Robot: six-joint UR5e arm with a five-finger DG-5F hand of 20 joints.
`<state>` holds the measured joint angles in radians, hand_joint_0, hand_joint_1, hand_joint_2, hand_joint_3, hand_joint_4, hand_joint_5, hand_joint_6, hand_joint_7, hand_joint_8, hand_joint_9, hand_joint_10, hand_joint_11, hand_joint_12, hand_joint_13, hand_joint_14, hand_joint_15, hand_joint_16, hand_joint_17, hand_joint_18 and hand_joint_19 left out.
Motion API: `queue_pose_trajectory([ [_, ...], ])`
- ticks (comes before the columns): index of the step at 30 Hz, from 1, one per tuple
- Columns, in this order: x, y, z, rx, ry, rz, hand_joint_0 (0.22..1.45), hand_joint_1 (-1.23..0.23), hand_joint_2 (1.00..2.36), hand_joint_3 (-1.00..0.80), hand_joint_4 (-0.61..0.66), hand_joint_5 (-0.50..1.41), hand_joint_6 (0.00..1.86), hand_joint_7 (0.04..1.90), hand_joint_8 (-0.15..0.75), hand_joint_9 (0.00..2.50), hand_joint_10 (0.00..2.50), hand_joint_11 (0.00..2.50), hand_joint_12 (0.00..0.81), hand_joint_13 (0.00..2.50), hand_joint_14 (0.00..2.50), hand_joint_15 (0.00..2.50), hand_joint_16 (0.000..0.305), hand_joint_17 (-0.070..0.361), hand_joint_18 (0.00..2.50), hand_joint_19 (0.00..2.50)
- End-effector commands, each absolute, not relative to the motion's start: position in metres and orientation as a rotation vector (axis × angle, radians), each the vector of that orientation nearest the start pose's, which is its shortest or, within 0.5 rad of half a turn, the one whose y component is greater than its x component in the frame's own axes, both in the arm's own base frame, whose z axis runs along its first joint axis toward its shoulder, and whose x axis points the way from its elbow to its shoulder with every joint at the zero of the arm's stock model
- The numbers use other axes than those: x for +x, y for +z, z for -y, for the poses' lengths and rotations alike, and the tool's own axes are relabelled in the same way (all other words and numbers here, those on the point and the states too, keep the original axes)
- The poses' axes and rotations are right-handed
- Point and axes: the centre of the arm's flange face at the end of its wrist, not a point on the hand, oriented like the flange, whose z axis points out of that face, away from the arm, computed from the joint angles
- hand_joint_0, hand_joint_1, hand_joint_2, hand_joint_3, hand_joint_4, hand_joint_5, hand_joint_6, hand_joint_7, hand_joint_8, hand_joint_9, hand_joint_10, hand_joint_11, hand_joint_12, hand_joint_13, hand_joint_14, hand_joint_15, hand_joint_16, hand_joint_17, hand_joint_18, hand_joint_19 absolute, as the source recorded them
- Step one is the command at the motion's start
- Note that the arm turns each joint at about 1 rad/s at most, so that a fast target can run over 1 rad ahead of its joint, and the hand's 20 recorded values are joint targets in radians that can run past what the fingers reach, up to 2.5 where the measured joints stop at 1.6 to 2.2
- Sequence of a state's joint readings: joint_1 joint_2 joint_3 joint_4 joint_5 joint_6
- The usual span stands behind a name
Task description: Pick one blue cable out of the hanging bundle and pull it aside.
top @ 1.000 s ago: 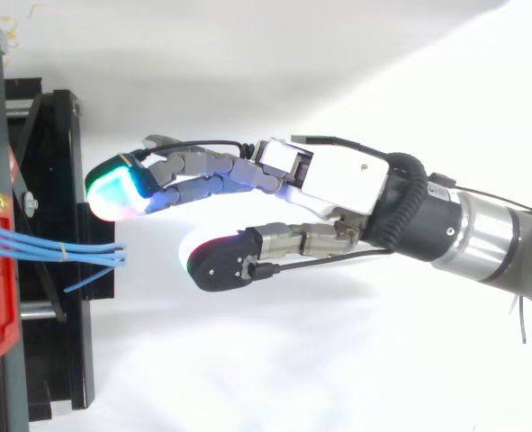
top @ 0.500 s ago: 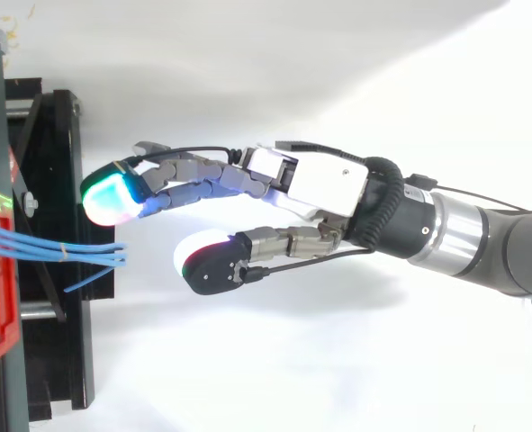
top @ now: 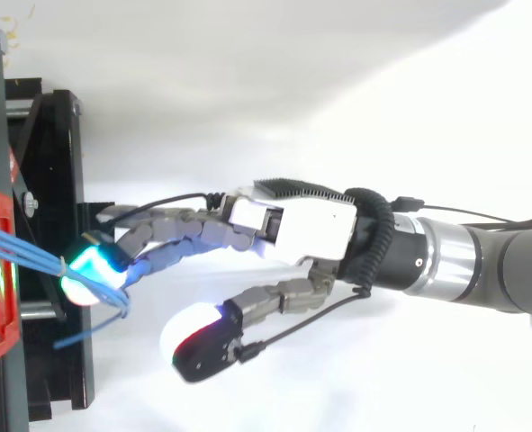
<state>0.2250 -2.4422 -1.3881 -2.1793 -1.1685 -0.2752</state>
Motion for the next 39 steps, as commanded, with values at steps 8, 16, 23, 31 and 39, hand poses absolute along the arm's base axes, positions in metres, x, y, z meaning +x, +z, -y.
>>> queue_pose_trajectory([
  [8, 0.781, 0.148, -0.008, 0.948, 1.069, -0.998, 0.51, -0.44, 1.0, -0.46, 0.31, -0.12, 0.5, 0.94, 0.252, 0.5, 0.0, 0.08, 0.34, 0.23, 0.0, 0.02, 0.053, 0.119, 0.19, 0.16],
  [16, 0.776, 0.146, -0.002, 0.975, 1.048, -1.073, 0.53, -0.55, 1.0, -0.45, 0.28, -0.1, 0.5, 1.07, 0.252, 0.55, 0.0, 0.12, 0.333, 0.26, 0.0, 0.03, 0.051, 0.115, 0.24, 0.18],
  [23, 0.773, 0.159, -0.001, 0.987, 1.041, -1.091, 0.54, -0.63, 1.01, -0.43, 0.2, -0.09, 0.5, 1.22, 0.248, 0.56, 0.0, 0.14, 0.33, 0.28, 0.0, 0.03, 0.05, 0.112, 0.26, 0.18],
  [31, 0.77, 0.173, 0.006, 0.996, 1.03, -1.095, 0.55, -0.66, 1.01, -0.39, 0.16, -0.1, 0.6, 1.14, 0.249, 0.58, 0.0, 0.16, 0.329, 0.29, 0.0, 0.04, 0.05, 0.111, 0.27, 0.19],
  [39, 0.769, 0.185, 0.013, 0.998, 1.032, -1.076, 0.53, -0.62, 1.01, -0.42, 0.16, -0.11, 0.67, 1.03, 0.255, 0.59, 0.01, 0.18, 0.331, 0.29, 0.0, 0.04, 0.05, 0.113, 0.28, 0.19],
])
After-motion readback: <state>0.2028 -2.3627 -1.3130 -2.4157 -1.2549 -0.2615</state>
